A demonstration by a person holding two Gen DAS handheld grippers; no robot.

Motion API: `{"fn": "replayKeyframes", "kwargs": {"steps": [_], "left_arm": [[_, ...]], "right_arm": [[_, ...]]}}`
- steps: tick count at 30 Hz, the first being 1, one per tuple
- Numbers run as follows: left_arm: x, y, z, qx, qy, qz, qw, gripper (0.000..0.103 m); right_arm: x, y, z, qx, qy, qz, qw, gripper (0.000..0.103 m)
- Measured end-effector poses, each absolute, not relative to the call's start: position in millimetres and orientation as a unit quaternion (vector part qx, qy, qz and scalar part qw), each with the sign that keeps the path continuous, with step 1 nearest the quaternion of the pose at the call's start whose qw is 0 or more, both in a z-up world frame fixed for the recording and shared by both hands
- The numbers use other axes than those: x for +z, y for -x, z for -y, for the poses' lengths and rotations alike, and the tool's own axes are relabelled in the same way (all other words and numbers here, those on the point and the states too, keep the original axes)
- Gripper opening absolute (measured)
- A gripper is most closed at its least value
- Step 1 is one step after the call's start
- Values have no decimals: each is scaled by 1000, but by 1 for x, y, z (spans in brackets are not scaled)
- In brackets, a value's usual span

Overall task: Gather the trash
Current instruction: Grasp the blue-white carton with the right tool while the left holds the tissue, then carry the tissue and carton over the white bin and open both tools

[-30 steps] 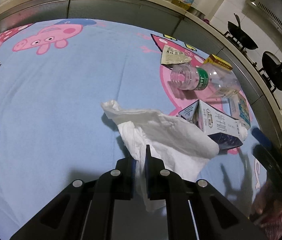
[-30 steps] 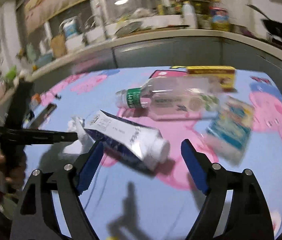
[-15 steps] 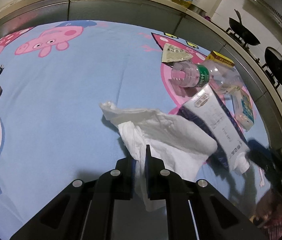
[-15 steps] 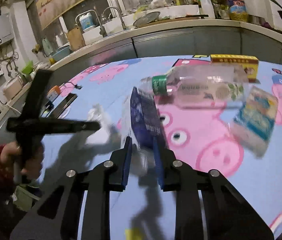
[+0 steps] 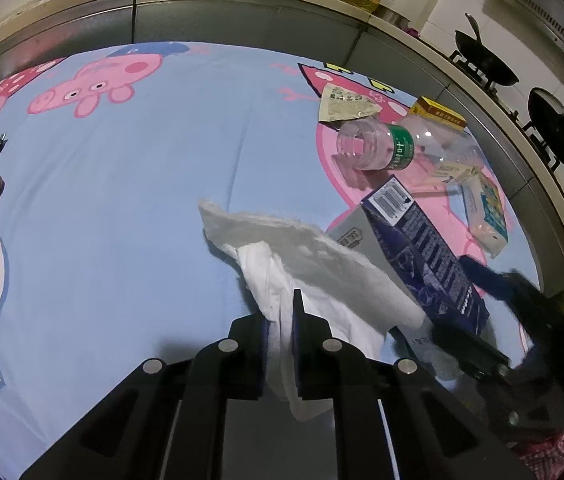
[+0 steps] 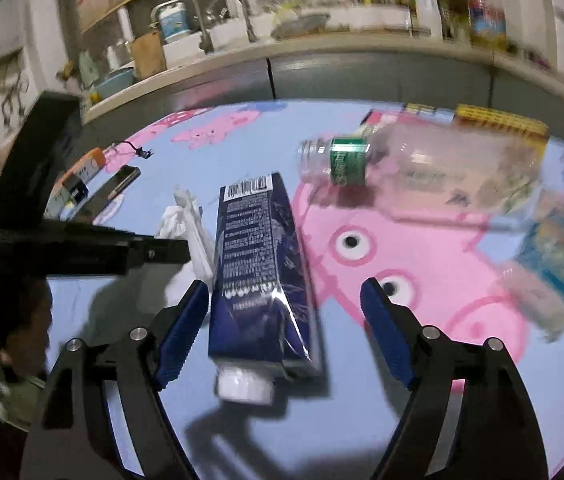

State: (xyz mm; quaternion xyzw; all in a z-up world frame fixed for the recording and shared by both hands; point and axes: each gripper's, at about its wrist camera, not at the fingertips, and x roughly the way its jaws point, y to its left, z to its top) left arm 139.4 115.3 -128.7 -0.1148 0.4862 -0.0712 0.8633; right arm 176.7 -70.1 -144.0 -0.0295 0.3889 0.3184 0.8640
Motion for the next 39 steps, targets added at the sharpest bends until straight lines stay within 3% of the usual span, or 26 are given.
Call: {"fn": "replayKeyframes", "kwargs": {"steps": [1,4,14,39], "left_arm": [[-128,-139,-116,-71,114,-485,864,11],[-126,-137,-119,-73,117,-483,865,9],[-88,-147,-58,-171,102,-459,866,9],[-77,-226,316,-350,-126,-458,807,9]], "right_arm": [[-149,-179,69,325,19,-402,856,58],[-152,-174,71,331,3,-408,851,53],[-130,-123,178,277,-127,-367,879,48],[-133,-113,473,-23,-308,-292,905,48]]}}
